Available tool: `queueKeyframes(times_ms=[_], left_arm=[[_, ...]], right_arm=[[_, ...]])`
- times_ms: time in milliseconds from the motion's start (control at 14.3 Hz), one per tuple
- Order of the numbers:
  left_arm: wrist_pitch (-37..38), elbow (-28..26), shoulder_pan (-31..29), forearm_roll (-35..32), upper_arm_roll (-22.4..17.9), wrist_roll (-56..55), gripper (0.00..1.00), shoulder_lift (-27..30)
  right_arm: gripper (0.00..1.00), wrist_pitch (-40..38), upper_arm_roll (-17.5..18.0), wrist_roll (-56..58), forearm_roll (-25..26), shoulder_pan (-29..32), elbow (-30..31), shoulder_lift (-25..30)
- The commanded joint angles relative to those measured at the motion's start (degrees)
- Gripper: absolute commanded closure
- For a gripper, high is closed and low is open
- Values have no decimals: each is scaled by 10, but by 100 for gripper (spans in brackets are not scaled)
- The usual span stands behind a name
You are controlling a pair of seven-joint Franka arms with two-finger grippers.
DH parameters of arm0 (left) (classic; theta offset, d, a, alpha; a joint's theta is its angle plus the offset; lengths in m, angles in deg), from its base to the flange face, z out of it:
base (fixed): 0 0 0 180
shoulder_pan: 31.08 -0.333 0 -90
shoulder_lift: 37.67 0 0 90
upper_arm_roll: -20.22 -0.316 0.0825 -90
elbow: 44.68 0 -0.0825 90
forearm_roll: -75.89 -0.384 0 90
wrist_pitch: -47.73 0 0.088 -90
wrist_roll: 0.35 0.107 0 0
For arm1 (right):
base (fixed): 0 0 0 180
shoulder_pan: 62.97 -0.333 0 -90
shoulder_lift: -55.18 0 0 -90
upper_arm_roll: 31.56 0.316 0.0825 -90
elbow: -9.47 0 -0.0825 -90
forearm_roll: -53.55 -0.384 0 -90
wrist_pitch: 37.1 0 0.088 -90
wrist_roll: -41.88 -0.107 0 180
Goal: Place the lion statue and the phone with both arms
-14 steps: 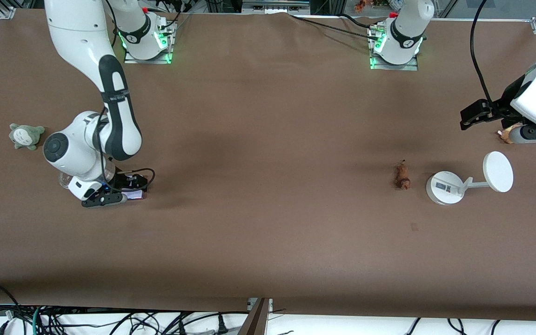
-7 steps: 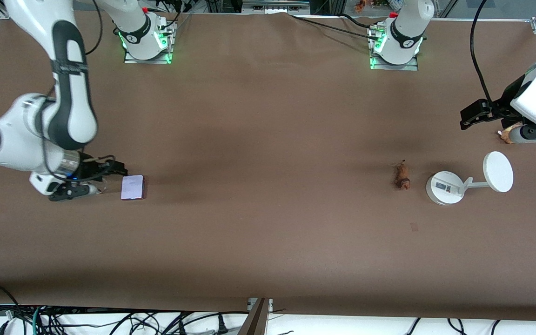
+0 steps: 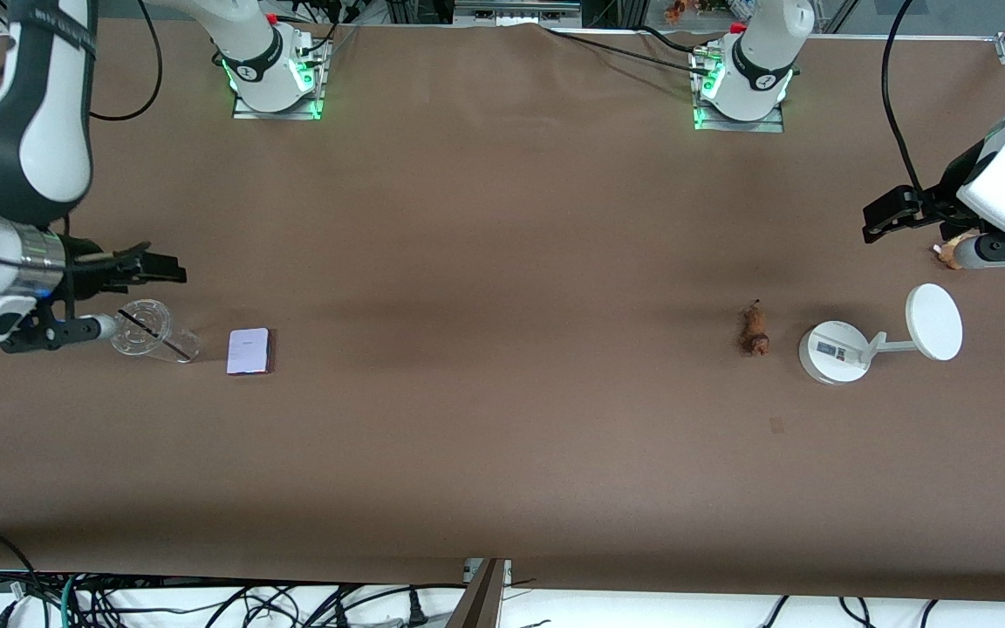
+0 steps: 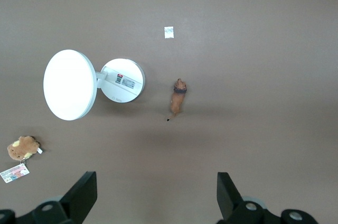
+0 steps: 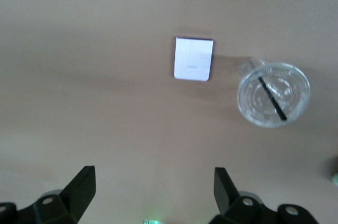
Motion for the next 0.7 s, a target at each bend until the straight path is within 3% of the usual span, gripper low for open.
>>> queueKeyframes(times_ms=[0, 280, 630], left_arm=[[7, -2, 2, 13, -2, -3, 0, 10], [7, -2, 2, 12, 4, -4, 0, 9], [7, -2, 1, 12, 5, -3, 0, 9]], right_arm=[[1, -76, -8, -25, 21, -3, -69, -9], [1, -160, -23, -34, 43, -3, -155, -9], [1, -161, -17, -37, 45, -4, -154, -11]])
